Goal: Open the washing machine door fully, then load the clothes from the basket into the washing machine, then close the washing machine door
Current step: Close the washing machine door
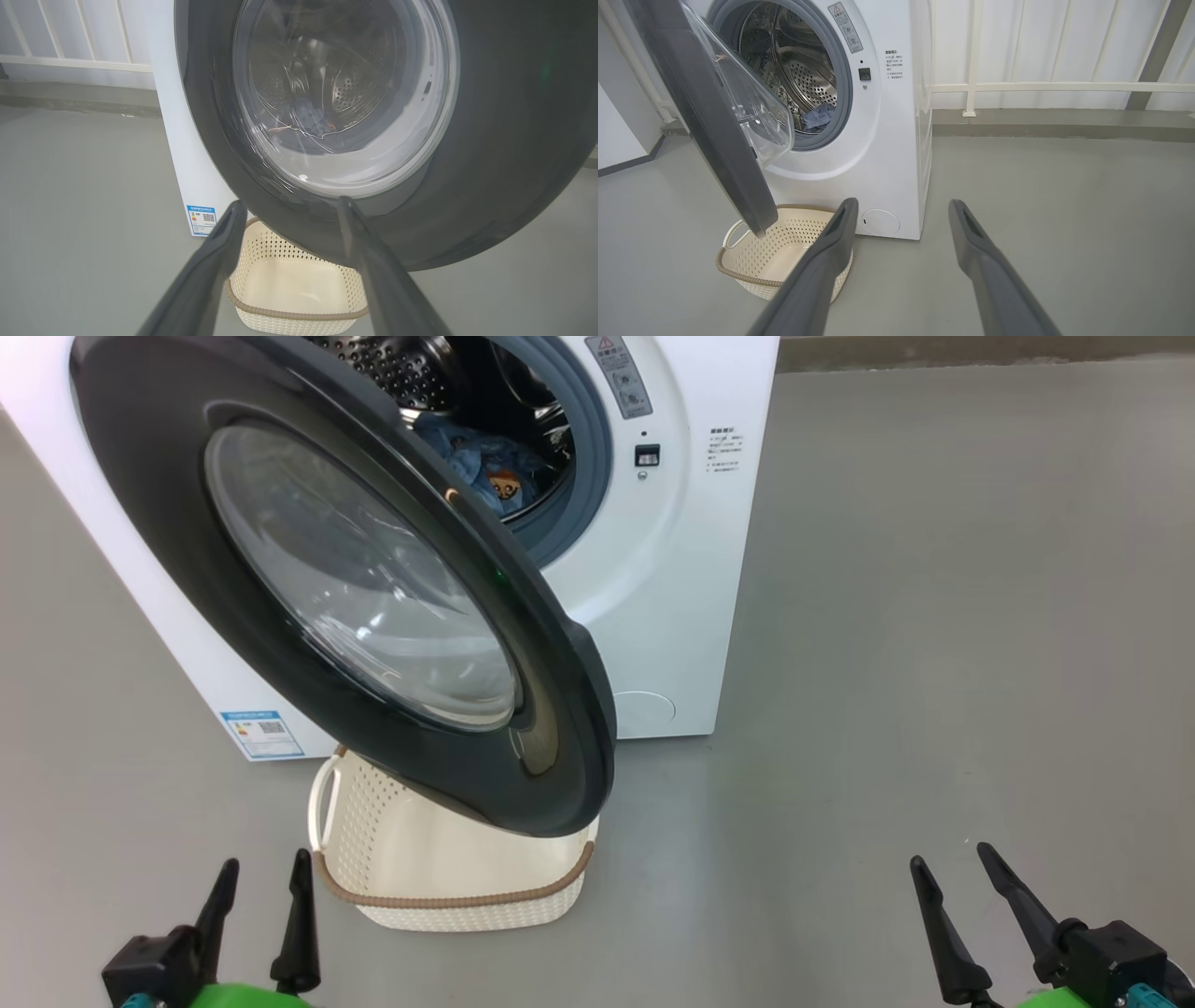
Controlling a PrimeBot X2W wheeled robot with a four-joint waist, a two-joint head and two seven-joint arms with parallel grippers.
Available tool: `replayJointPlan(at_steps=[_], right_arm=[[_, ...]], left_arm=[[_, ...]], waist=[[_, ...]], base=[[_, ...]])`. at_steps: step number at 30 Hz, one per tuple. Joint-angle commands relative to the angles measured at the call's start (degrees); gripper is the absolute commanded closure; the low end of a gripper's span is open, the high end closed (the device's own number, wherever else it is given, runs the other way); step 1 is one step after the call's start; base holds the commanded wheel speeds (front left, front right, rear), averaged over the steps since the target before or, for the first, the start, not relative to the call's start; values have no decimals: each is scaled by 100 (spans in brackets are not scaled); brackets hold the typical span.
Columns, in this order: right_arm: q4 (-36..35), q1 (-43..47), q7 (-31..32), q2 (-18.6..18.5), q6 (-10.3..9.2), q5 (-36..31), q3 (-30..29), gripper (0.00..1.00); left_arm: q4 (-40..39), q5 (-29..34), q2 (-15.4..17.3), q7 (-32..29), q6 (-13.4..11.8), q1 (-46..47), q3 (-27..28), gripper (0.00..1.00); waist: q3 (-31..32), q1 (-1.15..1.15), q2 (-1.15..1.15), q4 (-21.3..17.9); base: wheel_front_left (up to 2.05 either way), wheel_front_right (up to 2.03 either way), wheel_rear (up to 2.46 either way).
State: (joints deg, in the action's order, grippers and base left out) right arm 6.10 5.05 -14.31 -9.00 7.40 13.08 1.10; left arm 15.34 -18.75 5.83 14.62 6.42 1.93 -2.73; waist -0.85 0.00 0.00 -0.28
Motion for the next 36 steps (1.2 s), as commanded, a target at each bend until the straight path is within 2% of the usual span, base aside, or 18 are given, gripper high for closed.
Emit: replayJointPlan(at_steps=[1,14,21,22,23,24,30,36], right_arm=[[-119,-23,-69,-59,9,-65,72,0],[84,-109,-69,-4,9,-90,-109,0],[161,-237,-69,-14,9,-104,-93,0],[173,-259,-69,-12,9,-102,-94,24],[167,-286,-69,-13,9,-104,-94,72],[162,-304,-69,-20,9,-106,-86,100],[102,-406,-69,22,9,25,-75,100],[-329,-706,-69,81,9,156,97,100]], left_arm=[[-97,87,36,38,38,63,271,0],[37,275,-137,38,102,20,567,0],[52,267,-173,38,105,30,508,0],[51,265,-176,38,105,33,505,0],[51,262,-180,38,105,35,501,0],[50,261,-184,38,105,35,494,0],[51,250,-206,38,106,37,479,0],[37,245,-217,38,106,17,494,0]], waist=[[3,0,0,21],[-35,0,0,93],[-59,0,0,135],[-61,0,0,143],[-63,0,0,151],[-64,0,0,162],[-49,0,0,233],[-18,0,0,285]], base=[[0,0,0],[0,0,0],[0,0,0],[0,0,0],[0,0,0],[0,0,0],[0,0,0],[0,0,0]])
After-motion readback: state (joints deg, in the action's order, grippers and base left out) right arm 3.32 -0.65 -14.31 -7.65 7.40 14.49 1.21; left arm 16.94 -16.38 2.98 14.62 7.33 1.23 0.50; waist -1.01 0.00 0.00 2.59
